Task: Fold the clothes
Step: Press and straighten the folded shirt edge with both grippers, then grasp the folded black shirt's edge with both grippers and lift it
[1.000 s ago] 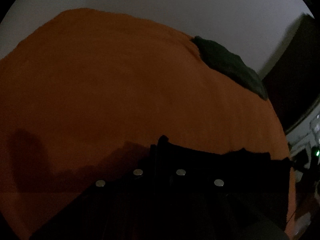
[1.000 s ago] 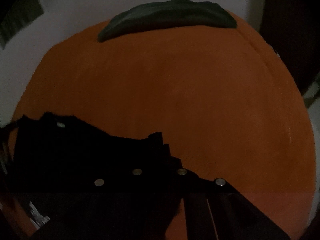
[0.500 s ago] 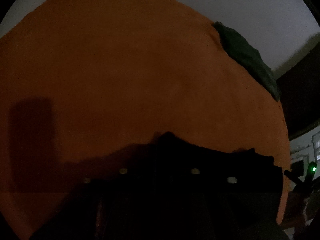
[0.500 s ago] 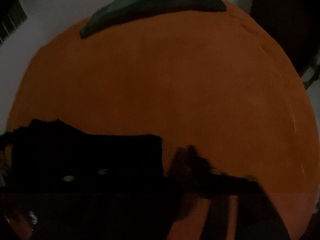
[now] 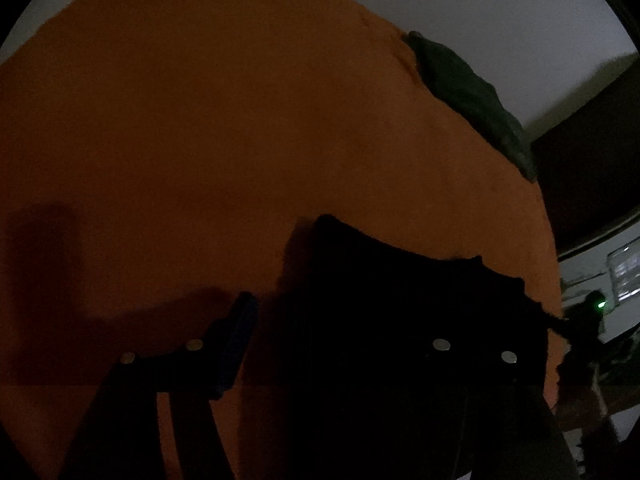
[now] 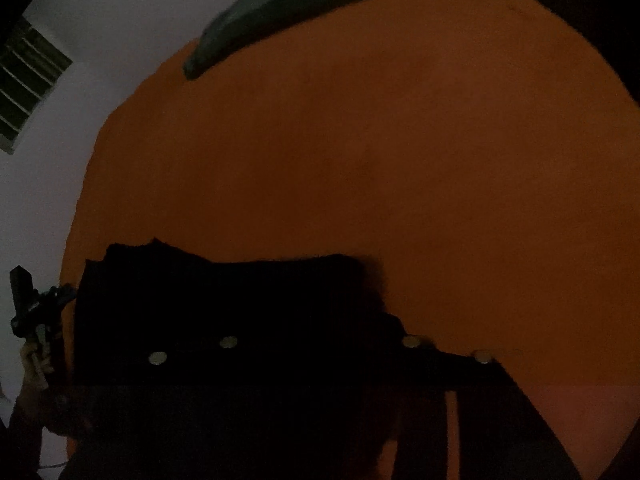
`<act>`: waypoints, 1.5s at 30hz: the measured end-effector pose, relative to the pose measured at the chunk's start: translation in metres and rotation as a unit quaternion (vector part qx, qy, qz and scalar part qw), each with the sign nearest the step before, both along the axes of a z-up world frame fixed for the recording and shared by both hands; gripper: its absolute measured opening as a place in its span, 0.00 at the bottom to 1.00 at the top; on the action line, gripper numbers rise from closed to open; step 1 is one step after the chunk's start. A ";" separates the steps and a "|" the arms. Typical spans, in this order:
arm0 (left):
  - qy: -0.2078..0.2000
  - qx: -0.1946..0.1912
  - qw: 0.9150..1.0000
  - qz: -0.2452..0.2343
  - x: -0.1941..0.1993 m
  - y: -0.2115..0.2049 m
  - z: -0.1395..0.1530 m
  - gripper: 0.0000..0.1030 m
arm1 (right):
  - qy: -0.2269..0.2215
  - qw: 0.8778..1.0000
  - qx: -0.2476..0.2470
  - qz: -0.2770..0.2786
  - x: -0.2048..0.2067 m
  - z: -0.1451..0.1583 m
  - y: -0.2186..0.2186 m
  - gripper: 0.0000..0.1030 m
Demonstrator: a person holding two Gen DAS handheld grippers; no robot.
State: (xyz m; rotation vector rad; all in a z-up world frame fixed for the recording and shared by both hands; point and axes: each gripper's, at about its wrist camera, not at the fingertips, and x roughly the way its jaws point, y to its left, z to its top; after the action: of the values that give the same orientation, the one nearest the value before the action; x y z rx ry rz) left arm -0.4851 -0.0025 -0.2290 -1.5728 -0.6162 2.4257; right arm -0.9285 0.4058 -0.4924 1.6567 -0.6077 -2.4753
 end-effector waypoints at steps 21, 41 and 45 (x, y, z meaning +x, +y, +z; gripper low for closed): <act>0.034 -0.006 0.997 0.062 -0.026 -0.007 -0.011 0.03 | 0.053 0.996 0.036 -0.058 0.026 0.009 -0.019 0.04; 0.035 0.021 0.999 0.006 -0.023 0.006 -0.017 0.03 | 0.028 0.998 -0.014 -0.061 0.017 -0.005 -0.025 0.61; 0.057 0.006 0.998 0.030 -0.018 -0.004 -0.008 0.03 | 0.033 0.998 -0.016 -0.059 0.027 -0.008 -0.024 0.61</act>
State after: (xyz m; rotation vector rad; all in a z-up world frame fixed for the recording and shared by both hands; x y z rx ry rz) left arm -0.5028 -0.0066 -0.2368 -1.4189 -0.6643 2.5297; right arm -0.9019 0.3822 -0.5007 1.5634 -0.7541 -2.5741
